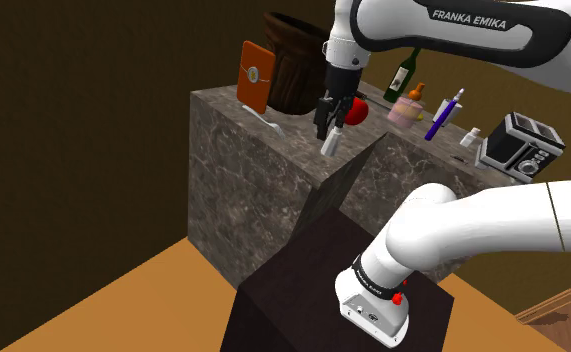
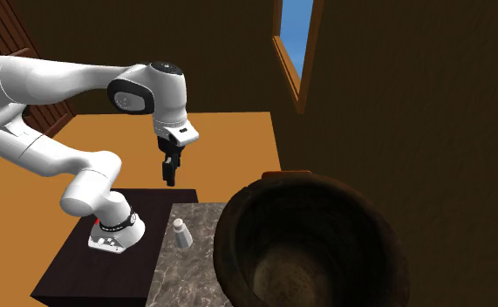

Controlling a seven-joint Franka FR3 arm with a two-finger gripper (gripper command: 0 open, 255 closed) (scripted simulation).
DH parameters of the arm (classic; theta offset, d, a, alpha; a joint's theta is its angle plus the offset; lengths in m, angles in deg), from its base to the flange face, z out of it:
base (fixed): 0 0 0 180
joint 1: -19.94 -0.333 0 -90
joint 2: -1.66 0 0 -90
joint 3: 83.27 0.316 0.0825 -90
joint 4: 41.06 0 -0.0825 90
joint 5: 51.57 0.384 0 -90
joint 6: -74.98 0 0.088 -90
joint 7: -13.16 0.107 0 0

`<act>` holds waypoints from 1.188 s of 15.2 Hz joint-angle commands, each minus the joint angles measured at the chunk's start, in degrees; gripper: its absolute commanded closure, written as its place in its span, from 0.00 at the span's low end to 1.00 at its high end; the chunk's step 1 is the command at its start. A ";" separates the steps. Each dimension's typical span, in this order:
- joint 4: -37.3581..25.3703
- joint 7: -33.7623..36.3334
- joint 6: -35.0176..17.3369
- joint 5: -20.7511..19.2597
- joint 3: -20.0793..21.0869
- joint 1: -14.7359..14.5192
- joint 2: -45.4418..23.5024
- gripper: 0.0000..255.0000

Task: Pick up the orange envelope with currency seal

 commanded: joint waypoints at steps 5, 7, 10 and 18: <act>-7.19 -1.06 -2.65 0.19 -1.45 0.45 -8.36 0.00; -11.10 -1.64 -3.52 0.46 -2.15 0.60 -12.43 0.00; -17.39 -2.59 -4.31 1.07 -3.17 0.76 -18.43 0.00; -37.12 -5.48 -3.35 3.94 -5.64 1.36 -34.56 0.00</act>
